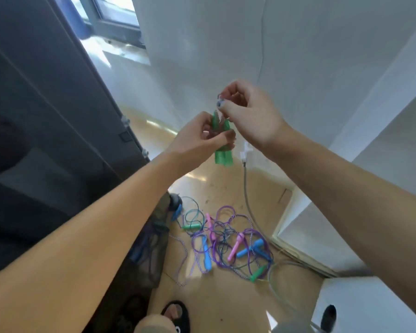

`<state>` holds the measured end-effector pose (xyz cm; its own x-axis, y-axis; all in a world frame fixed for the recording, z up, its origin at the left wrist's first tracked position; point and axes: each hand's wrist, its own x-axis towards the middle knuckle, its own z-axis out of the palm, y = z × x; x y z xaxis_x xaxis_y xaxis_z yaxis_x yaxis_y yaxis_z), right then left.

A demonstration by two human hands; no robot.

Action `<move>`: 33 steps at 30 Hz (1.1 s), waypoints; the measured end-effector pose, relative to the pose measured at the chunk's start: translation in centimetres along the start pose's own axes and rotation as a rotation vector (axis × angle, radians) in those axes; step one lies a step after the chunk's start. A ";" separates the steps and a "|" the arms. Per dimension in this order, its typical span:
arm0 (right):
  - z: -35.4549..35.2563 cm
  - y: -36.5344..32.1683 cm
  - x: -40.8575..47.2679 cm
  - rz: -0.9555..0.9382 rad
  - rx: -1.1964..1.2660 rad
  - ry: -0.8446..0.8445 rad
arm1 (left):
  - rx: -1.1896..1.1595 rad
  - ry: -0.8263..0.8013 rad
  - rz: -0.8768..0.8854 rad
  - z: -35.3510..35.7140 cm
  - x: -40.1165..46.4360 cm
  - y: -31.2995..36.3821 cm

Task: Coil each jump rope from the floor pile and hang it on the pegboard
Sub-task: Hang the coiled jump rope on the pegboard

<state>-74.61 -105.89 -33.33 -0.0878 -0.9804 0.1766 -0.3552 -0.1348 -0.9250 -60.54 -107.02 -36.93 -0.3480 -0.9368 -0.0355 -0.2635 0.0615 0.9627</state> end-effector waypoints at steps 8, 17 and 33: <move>-7.6 -19.7 8.0 0.081 -0.004 -0.057 | 0.272 -0.072 0.133 -8.8 5.5 21.5; -12.3 -34.0 16.5 0.131 0.062 -0.051 | 0.347 -0.093 0.302 -16.5 12.0 36.3; -16.3 -36.1 24.8 0.081 -0.003 -0.060 | 0.469 -0.024 0.203 -16.8 17.8 44.1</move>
<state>-79.12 -123.04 9.93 -0.0606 -0.9949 0.0807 -0.3523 -0.0543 -0.9343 -63.24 -126.77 9.38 -0.4533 -0.8820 0.1287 -0.5622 0.3950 0.7266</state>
